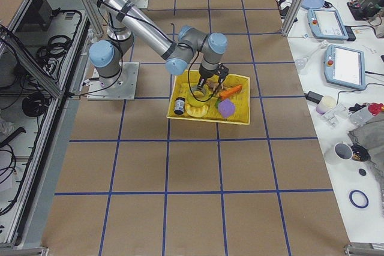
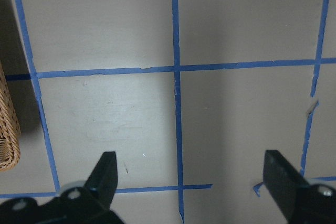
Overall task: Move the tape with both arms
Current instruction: 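Lift the tape roll out and set it on the table center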
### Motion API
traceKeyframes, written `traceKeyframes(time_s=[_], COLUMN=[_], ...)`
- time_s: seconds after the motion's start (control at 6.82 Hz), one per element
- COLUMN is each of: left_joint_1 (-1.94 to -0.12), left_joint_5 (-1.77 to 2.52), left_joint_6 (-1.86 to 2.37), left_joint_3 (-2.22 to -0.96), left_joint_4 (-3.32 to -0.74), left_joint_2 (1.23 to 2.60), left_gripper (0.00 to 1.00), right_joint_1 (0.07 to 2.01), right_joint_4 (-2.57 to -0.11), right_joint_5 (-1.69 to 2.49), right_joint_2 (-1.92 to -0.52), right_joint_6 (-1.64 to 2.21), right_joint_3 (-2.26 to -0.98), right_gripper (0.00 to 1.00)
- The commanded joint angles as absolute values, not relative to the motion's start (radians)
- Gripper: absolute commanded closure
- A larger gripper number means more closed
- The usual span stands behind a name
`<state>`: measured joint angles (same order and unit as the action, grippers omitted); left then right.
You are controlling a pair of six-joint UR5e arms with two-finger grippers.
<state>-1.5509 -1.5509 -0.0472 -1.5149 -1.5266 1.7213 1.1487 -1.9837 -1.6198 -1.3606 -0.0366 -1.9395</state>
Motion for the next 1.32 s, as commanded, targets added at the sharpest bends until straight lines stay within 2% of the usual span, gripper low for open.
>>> traceKeyframes(time_s=[0.0,0.29,0.73,0.88,1.17], left_joint_1=[-1.551,-1.552,-1.552,-1.552,-1.552], left_joint_5=[-1.558,-1.555,-1.549,-1.552,-1.549], left_joint_6=[-0.046,-0.046,-0.046,-0.046,-0.045], left_joint_3=[-1.516,-1.516,-1.516,-1.516,-1.516], left_joint_4=[-1.528,-1.528,-1.528,-1.528,-1.526], left_joint_2=[1.72,1.717,1.715,1.715,1.715], left_gripper=[0.0,0.0,0.0,0.0,0.0], right_joint_1=[1.207,1.448,1.815,1.891,1.995], right_joint_4=[-1.803,-1.801,-2.067,-2.183,-2.212], right_joint_5=[-1.541,-1.493,-1.358,-1.341,-1.339], right_joint_2=[-1.42,-1.405,-1.277,-1.222,-1.183], right_joint_6=[0.042,0.368,0.873,1.013,1.121], right_joint_3=[-1.824,-1.795,-1.796,-1.795,-1.777], right_gripper=[1.0,1.0,1.0,1.0,1.0])
